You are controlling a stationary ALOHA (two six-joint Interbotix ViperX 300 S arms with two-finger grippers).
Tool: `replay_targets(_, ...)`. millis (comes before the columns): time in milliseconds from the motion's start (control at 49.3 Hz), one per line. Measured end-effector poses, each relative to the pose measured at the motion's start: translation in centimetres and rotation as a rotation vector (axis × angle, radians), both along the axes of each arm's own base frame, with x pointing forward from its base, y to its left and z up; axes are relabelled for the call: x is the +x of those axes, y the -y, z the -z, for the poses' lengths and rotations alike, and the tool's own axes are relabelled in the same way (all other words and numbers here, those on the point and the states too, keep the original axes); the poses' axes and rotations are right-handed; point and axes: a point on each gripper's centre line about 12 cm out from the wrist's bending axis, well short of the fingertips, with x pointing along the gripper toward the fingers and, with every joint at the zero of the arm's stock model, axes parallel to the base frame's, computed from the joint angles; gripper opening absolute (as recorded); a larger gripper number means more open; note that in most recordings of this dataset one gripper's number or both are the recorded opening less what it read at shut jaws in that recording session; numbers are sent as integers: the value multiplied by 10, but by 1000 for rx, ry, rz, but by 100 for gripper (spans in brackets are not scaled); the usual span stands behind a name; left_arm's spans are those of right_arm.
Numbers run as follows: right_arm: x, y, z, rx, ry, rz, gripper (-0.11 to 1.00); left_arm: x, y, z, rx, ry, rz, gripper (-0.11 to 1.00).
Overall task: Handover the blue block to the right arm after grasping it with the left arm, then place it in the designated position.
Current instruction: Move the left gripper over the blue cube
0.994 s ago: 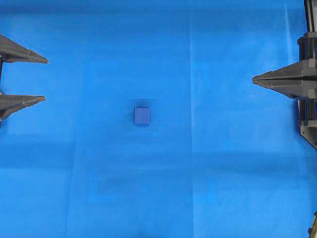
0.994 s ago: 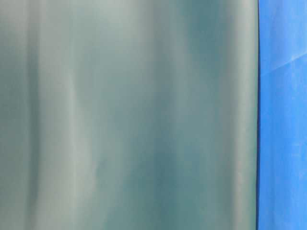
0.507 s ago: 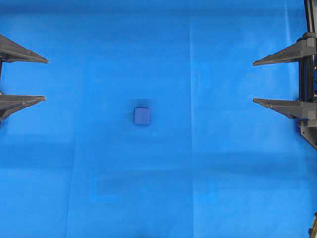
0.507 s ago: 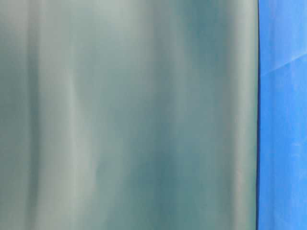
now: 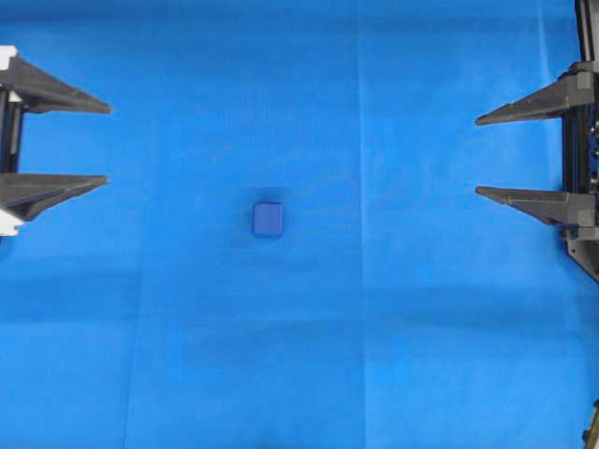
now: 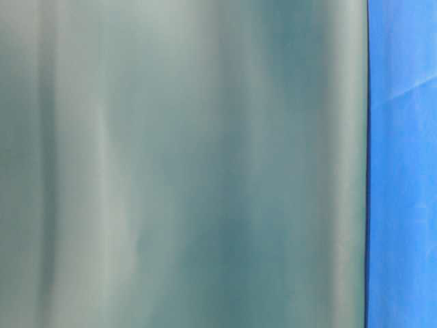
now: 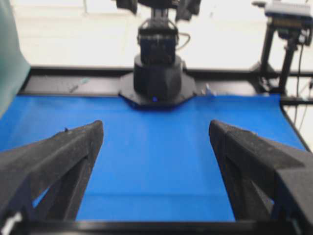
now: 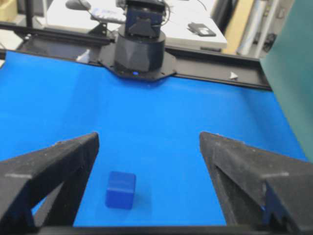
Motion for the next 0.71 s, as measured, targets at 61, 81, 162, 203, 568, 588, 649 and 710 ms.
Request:
replay_targets(61, 0, 0, 0, 2, 0, 0, 97, 10, -1, -4, 2, 3, -3, 93)
replay_targets(81, 0, 0, 0, 2, 0, 0, 97, 13, -1, -6, 0, 3, -3, 93)
replay_targets(162, 0, 0, 0, 2, 0, 0, 97, 30, -1, -10, 0, -6, -5, 93)
replay_targets(203, 0, 0, 0, -2, 0, 0, 97, 39, -1, -12, 0, -14, -5, 93)
replay_targets(568, 0, 0, 0, 2, 0, 0, 97, 128, -2, -18, -5, -110, -4, 93)
replay_targets(588, 0, 0, 0, 2, 0, 0, 97, 133, -2, -17, -4, -120, -4, 93)
replay_targets(649, 1, 0, 0, 0, -2, 0, 97, 146, -2, -16, -4, -149, -5, 93)
replay_targets(710, 1, 0, 0, 2, -2, 2, 97, 158, -2, -11, -6, -190, -5, 93)
